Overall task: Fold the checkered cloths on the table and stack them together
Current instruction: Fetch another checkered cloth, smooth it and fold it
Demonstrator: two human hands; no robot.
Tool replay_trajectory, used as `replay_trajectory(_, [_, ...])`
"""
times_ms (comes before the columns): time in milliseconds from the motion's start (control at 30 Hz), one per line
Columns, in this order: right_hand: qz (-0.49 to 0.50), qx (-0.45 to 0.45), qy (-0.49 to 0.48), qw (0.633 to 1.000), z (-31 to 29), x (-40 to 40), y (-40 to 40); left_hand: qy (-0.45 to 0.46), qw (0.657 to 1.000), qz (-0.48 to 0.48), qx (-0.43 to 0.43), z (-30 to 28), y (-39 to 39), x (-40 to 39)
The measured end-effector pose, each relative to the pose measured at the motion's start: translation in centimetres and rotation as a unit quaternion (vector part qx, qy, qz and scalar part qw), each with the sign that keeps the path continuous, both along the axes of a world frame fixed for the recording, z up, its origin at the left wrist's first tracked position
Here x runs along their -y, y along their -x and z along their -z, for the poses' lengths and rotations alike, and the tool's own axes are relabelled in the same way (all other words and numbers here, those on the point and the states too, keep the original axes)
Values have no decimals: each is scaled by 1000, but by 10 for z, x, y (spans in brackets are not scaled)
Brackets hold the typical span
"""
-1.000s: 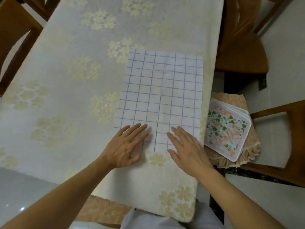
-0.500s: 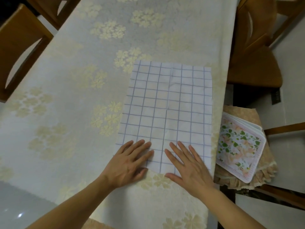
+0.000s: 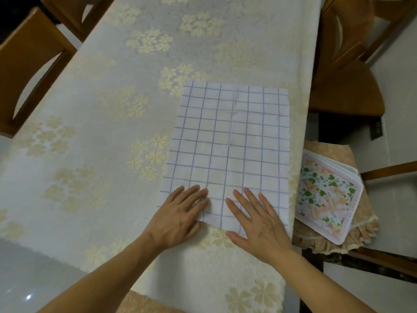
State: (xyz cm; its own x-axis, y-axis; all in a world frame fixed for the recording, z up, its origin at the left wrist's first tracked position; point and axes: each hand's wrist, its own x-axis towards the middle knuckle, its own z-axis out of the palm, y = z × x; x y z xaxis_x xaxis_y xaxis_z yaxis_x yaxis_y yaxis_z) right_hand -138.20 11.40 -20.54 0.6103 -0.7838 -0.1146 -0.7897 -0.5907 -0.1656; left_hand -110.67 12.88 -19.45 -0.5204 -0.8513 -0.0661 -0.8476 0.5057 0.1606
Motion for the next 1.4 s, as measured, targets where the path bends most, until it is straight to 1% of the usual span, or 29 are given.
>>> replay_trajectory(133, [15, 19, 11, 1000, 1, -6, 6, -4, 1000, 1, -25, -2, -6, 3])
replay_trajectory(233, [16, 25, 19, 999, 2, -11, 14, -4, 999, -17, -45, -2, -12, -3])
replay_trajectory(467, [-37, 7, 8, 999, 7, -25, 34, -9, 997, -57, -55, -7, -10, -29])
replay_trajectory(667, [-57, 38, 15, 998, 2, -57, 50, -12, 994, -95, -48, -12, 3, -88])
replay_trajectory(900, [-81, 41, -13, 996, -8, -113, 67, -23, 990, -122, -59, -13, 24, -169])
replay_trajectory(1100, [-120, 56, -50, 990, -25, -150, 78, -27, 990, -136, -41, -38, 35, -227])
replay_trajectory(1233, [-102, 78, -76, 989, -47, -169, 81, -49, 986, -154, -37, -63, 42, -254])
replay_trajectory(1333, [-91, 89, -54, 990, -69, -163, 73, -43, 980, -184, -58, -78, 42, -260])
replay_trajectory(1400, [-103, 94, -34, 990, -77, -150, 65, -17, 978, -198, -64, -86, 38, -252])
